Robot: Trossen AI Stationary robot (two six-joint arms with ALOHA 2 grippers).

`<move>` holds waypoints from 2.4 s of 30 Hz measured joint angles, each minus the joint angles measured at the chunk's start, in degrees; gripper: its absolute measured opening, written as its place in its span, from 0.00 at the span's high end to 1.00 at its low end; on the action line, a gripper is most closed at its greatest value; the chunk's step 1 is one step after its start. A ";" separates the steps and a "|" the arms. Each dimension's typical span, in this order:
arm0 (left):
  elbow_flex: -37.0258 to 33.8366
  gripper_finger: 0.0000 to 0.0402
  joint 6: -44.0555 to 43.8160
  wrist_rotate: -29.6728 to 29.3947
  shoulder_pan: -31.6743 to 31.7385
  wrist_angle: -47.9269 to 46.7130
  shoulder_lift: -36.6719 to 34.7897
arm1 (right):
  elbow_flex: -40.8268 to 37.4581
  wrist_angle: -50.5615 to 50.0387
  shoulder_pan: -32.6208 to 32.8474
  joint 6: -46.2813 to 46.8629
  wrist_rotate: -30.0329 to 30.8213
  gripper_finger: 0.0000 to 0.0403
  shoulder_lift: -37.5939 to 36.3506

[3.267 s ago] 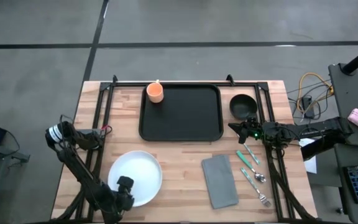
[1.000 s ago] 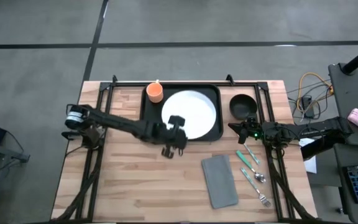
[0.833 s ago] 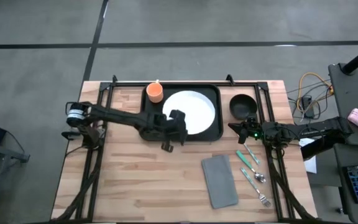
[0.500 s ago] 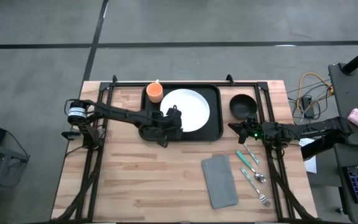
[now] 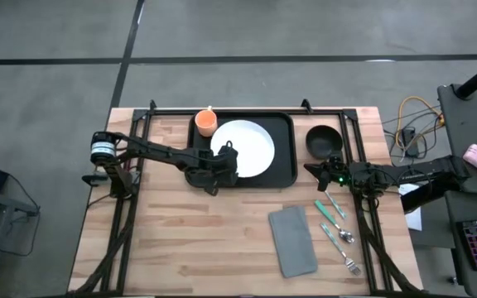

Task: Set up tray
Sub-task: Put the white plate on the black serving tray to the bottom right of the light orange mug, then put the black bowl on the white plate

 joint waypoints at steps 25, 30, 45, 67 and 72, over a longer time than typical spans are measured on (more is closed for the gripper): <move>0.23 0.75 -0.02 0.08 2.25 1.42 0.00 | 0.00 0.02 0.00 0.00 0.00 0.98 0.00; 3.90 0.61 -3.70 0.21 2.25 -1.32 -0.88 | 0.00 0.02 0.00 0.00 0.00 0.98 0.00; 0.59 0.63 -45.81 8.65 -1.81 15.59 -25.69 | 0.00 0.46 0.02 -2.12 -0.36 0.98 -0.07; -47.93 1.00 -43.17 4.53 -4.55 34.47 -78.89 | 27.87 -35.73 0.02 -12.62 4.61 0.47 9.28; -53.09 1.00 -43.17 4.64 -4.55 34.55 -87.42 | 35.15 -41.40 0.01 -15.48 4.61 0.43 19.19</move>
